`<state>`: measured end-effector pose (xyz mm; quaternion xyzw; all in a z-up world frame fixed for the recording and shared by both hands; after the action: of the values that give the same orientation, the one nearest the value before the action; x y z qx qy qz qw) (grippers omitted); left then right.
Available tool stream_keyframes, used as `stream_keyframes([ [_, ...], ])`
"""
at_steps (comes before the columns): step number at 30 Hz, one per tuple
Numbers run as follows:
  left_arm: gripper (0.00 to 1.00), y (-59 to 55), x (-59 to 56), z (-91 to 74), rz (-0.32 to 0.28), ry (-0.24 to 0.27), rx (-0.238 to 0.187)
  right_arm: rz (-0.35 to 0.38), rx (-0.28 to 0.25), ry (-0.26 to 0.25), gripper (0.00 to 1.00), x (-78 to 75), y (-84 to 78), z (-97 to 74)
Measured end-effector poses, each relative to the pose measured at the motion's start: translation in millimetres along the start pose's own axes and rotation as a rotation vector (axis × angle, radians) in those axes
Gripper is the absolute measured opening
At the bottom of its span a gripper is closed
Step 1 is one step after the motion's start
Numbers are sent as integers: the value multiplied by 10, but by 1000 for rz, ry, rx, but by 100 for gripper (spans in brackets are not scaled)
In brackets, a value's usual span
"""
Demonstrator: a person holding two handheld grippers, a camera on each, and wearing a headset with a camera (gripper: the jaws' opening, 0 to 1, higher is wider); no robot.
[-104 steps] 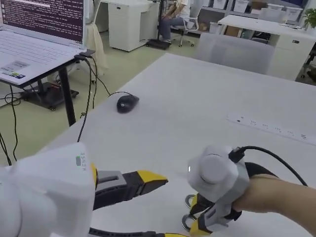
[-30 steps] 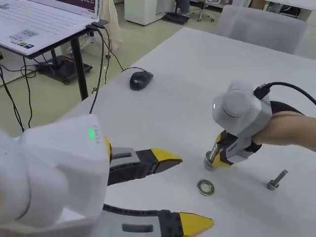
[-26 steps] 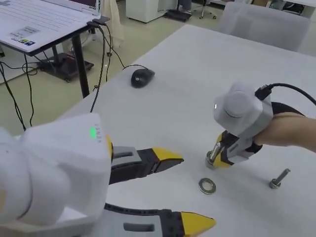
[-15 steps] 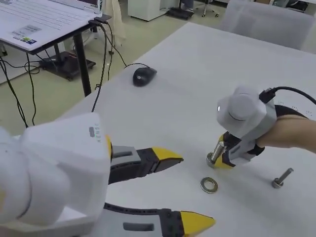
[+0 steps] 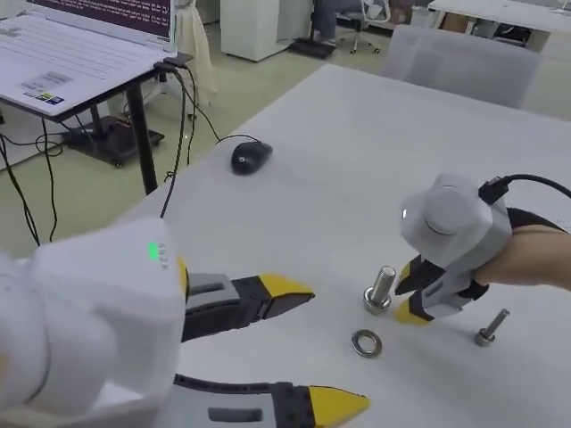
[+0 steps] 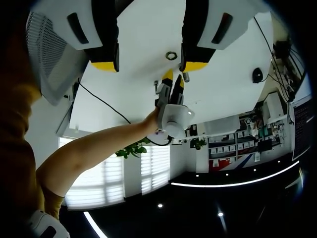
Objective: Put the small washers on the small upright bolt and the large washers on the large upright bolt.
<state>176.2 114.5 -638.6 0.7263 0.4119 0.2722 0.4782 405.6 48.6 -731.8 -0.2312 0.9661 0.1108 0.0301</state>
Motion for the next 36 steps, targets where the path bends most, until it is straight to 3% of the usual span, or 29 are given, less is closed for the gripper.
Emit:
stream_keyframes([
  [7, 49, -1, -31, -35, -1, 1, -12, 28, -22, 36, 24, 245, 54, 74],
  [11, 49, 4, -33, -57, 1, 4, -16, 27, -29, 51, 26, 308, 116, 122],
  [18, 50, -12, -1, -73, 11, 17, 5, 4, -32, 58, 29, 341, 257, 204],
  [28, 51, -94, 86, -22, -1, 18, 50, -5, -11, 78, 32, 318, 283, 279],
  [36, 50, -131, 214, 81, -6, 18, 83, -3, -30, 90, 36, 326, 292, 276],
])
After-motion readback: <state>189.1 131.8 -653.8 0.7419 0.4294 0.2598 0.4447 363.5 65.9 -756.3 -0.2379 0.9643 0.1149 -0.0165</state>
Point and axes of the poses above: the centre of the closed fingertips' face, and the gripper's own axes: z roughly forward along the fingers, x roughly to its left, y roughly out of its top, the point moved 7 cm from there along -z, roughly backward along the fingers, and after that the axes turned 7 degrees about x, right-handed, at the moved point
